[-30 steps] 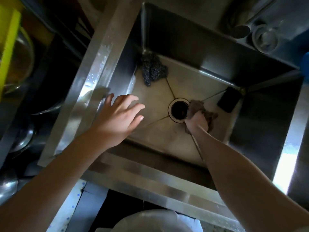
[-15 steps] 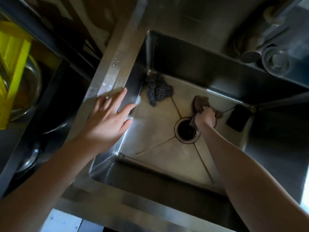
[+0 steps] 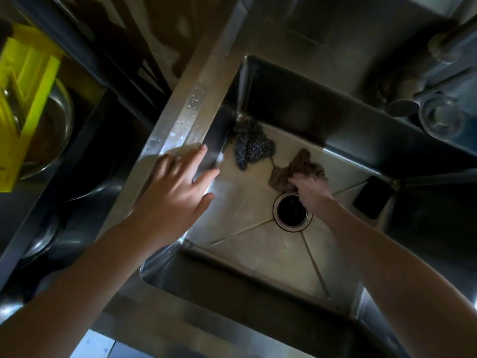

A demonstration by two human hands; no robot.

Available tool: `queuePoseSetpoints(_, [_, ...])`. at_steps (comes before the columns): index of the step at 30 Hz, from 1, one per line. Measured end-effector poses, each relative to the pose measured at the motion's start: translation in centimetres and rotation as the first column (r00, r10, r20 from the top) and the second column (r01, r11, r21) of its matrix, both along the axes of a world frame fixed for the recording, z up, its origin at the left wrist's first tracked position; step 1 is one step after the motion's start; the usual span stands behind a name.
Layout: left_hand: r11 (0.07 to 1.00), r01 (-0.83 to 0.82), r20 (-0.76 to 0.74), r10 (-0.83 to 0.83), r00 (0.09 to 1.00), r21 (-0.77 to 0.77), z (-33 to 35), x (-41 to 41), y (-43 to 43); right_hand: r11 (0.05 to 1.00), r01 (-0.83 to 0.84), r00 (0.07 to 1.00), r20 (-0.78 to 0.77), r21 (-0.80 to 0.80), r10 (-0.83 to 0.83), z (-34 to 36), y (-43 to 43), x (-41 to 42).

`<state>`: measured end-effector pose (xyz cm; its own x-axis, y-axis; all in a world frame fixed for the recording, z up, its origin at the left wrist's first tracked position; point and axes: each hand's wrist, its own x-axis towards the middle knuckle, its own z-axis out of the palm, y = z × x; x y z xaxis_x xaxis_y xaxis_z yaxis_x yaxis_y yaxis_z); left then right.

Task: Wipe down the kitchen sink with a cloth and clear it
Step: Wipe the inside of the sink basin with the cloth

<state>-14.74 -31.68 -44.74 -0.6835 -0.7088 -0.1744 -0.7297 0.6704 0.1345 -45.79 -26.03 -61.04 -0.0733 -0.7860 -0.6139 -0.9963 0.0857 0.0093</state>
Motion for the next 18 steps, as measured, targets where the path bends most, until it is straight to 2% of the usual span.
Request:
queuePoseSetpoints(2, [1.0, 0.002, 0.006, -0.002, 1.0, -0.012, 0.1, 0.0, 0.1, 0.994, -0.101, 0.995, -0.014, 0.041, 0.102, 0.5, 1.0, 0.1])
queuePoseSetpoints(4, [1.0, -0.003, 0.015, 0.003, 1.0, -0.014, 0.2, 0.0, 0.2, 0.993, -0.104, 0.995, -0.002, 0.051, 0.105, 0.8, 1.9, 0.0])
queuePoseSetpoints(6, [1.0, -0.008, 0.015, 0.008, 1.0, -0.01, 0.1, 0.1, 0.3, 0.997, 0.04, 0.996, 0.073, 0.06, -0.045, 0.9, 2.3, -0.2])
queuePoseSetpoints(9, [1.0, -0.002, 0.025, 0.003, 1.0, -0.02, 0.0, 0.1, 0.2, 0.937, 0.347, 0.903, 0.252, 0.049, -0.348, 1.5, 2.0, -0.4])
queuePoseSetpoints(11, [1.0, 0.003, 0.03, -0.002, 1.0, -0.027, -0.1, 0.2, 0.2, 0.904, 0.427, 0.867, 0.274, 0.026, -0.417, 2.0, 1.2, -0.1])
queuePoseSetpoints(16, [0.998, -0.013, 0.001, 0.013, 1.0, -0.059, -0.1, 0.0, 0.4, 0.922, 0.387, 0.882, 0.295, -0.004, -0.368, 2.2, -1.9, 2.3])
queuePoseSetpoints(18, [0.998, -0.018, -0.013, 0.017, 1.0, -0.063, -0.1, -0.1, 0.4, 0.953, 0.304, 0.913, 0.29, -0.012, -0.287, 2.1, -2.8, 3.9])
